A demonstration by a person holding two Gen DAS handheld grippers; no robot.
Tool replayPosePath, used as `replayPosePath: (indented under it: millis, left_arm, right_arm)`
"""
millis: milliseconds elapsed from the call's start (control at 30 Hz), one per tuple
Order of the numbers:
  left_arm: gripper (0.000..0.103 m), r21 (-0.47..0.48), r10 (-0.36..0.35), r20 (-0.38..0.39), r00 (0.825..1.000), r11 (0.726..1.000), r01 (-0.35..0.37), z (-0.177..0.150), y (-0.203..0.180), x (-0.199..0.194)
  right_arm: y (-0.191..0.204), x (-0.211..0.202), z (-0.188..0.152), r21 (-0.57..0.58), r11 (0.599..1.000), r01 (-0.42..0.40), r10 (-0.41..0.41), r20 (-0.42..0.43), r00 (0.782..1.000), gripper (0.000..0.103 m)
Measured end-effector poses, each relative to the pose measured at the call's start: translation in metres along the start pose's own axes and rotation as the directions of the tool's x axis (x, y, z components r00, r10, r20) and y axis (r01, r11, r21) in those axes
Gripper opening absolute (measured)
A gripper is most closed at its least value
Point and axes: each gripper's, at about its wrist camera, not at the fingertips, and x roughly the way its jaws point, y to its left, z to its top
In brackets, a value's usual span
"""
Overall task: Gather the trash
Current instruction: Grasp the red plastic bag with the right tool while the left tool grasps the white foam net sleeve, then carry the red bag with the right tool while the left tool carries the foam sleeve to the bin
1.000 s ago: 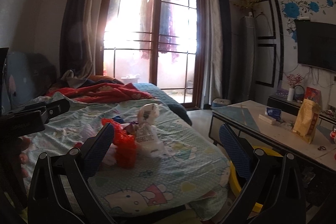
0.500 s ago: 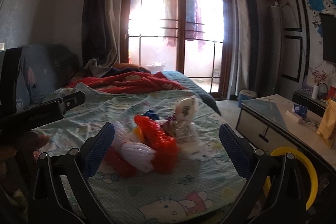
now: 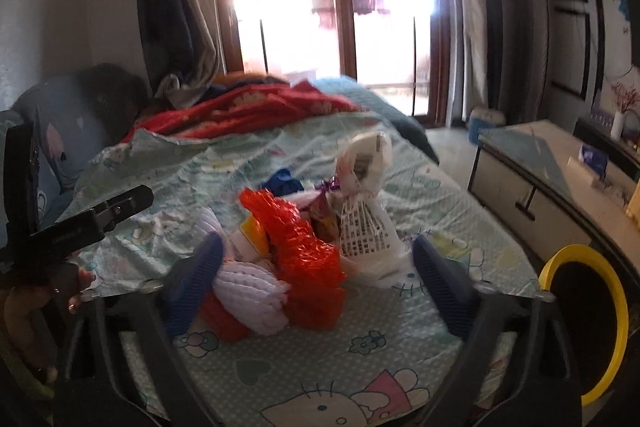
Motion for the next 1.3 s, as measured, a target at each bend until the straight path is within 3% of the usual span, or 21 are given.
replayPosePath:
  millis: [67,167,333,533,600,633,800,1100,1300]
  left_arm:
    - [0.092,-0.005,-0.014,-0.036,0.999,1.0,0.014,0.0,0.001,0.012]
    - [0.091,-0.014,-0.046,-0.081,0.996,0.999,0.045,-0.002,0.003,0.028]
    - [0.078,-0.057,-0.1,-0.143,0.985,0.994,0.092,-0.005,0.006,0.048]
    - [0.056,-0.074,-0.167,-0.187,0.968,0.985,0.156,-0.011,-0.001,0.057]
    - [0.037,-0.054,-0.175,-0.184,0.967,0.984,0.168,-0.011,-0.005,0.055]
    - [0.036,-0.037,-0.169,-0.178,0.969,0.986,0.165,-0.01,-0.007,0.052]
    - [0.025,0.015,-0.179,-0.13,0.975,0.983,0.183,-0.005,-0.019,0.04]
    - [0.02,0.089,-0.174,-0.042,0.984,0.98,0.177,0.01,-0.042,0.007]
    - [0.019,0.118,-0.181,-0.023,0.983,0.976,0.183,0.014,-0.061,-0.008]
  right_arm:
    - [-0.003,0.011,0.002,-0.003,1.0,-0.014,0.014,-0.049,0.999,0.073]
    - [-0.006,0.025,0.001,0.001,1.0,-0.031,0.031,-0.101,0.994,0.068]
    - [-0.007,0.046,-0.005,-0.003,0.998,-0.062,0.06,-0.185,0.981,0.051]
    - [-0.004,0.053,-0.008,0.01,0.993,-0.114,0.114,-0.223,0.968,0.029]
    - [-0.003,0.053,-0.008,0.005,0.992,-0.13,0.128,-0.225,0.966,0.024]
    - [-0.002,0.051,-0.008,0.001,0.992,-0.129,0.126,-0.218,0.968,0.022]
    - [0.0,0.043,-0.005,0.01,0.99,-0.143,0.143,-0.174,0.974,0.019]
    - [-0.002,0.011,0.008,0.011,0.99,-0.141,0.142,-0.068,0.988,0.018]
    - [-0.014,-0.008,0.014,0.036,0.99,-0.137,0.138,-0.016,0.99,0.018]
